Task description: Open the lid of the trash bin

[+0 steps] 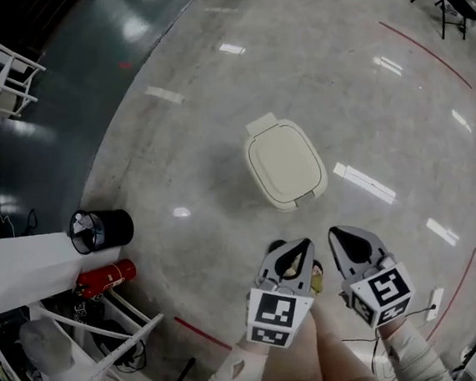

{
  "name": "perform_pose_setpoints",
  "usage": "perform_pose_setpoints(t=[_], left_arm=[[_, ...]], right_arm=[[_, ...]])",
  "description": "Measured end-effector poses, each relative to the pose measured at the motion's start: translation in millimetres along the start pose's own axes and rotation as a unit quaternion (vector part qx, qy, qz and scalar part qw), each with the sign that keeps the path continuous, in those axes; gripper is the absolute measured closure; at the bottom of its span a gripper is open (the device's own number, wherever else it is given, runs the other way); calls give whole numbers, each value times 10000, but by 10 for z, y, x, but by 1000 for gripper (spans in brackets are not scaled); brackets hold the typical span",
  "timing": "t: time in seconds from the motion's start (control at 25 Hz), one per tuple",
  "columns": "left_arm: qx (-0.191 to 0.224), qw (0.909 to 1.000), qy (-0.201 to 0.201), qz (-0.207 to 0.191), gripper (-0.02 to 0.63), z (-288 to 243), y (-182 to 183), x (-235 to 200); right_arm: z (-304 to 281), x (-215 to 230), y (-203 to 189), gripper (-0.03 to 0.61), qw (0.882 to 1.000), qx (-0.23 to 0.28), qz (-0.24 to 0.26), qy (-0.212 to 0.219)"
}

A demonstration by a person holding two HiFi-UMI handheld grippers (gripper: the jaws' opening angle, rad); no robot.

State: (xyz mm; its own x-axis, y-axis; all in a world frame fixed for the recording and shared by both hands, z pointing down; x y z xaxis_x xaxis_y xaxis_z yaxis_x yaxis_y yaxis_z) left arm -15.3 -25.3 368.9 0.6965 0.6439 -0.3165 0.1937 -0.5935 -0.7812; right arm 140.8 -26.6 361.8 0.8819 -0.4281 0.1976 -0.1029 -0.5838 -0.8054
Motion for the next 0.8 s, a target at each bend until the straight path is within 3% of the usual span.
perform_pose_setpoints(t=[0.36,0.8], left_arm=[[-233,9997,-24,95,609,-545,-538,-261],[-496,9978,156,401,609,-895,-985,-576]], right_arm=[[-643,232,-622,574,9987,-454,-215,-110],[-1310,502,-1033,574,9962,-824,-101,-262]])
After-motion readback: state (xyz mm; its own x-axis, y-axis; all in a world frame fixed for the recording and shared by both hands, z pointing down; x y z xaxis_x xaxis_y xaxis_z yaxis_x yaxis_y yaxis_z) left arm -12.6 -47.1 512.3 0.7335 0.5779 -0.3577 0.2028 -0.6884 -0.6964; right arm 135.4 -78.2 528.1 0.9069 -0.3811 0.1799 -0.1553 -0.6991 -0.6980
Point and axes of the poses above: the fingertips, and each gripper's own axes: z backward along the fingers, x to its right, y out of its top, the point moved 10 cm from there along z, backward along the fingers, and after that the axes turned 4 degrees about -y, right-handed, at the moved point
